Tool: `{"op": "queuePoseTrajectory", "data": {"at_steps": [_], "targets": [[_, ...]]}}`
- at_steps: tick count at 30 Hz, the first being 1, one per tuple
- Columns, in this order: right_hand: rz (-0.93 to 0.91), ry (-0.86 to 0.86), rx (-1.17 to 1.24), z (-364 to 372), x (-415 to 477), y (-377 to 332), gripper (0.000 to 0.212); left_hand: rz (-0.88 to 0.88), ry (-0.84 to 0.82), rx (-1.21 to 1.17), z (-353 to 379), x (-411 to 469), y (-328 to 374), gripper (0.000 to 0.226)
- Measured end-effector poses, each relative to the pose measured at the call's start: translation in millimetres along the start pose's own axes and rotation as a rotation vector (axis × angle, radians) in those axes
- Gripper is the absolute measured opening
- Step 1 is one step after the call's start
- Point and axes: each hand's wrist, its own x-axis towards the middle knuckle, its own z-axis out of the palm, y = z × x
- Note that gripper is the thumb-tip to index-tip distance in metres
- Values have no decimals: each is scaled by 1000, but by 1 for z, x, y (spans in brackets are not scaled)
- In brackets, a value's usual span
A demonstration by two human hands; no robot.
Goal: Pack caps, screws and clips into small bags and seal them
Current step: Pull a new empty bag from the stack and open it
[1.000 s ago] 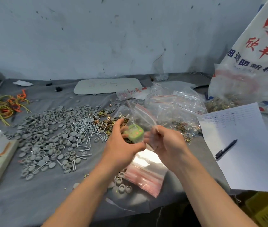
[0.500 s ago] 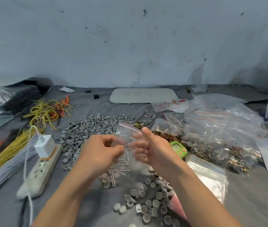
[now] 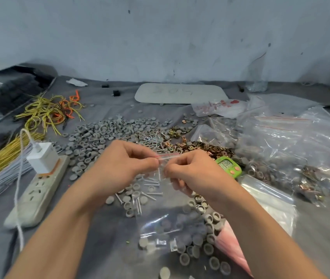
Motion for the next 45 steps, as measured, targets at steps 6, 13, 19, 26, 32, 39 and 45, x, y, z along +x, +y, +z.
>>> {"op": "queuePoseTrajectory", "data": {"at_steps": [6,13,19,26,32,39,45], "targets": [[11,219,-310,-15,-10,-8,14,-138,-270,181,-4,-6,-1,16],[-339,748,-424,4,-16,-6,11,-222,228,-234,7,4,-4,11],[-262,394,-18,19,-7,1,17,-98,204,-9,32,-2,2,14],[-189,223,63,18,-4,5,31,-131,265,177,40,-2,1,17],[-181,151,-7,3,-6,2,47,-84,-41,-176,31,-3,-6,24],[-201,85,-86,-10,-12,-13,44,-129,-243,-518,23,-4,0,26],[-204,257,-469,-24,-29,-9,49,-16,269,151,21,1,-7,28]]}}
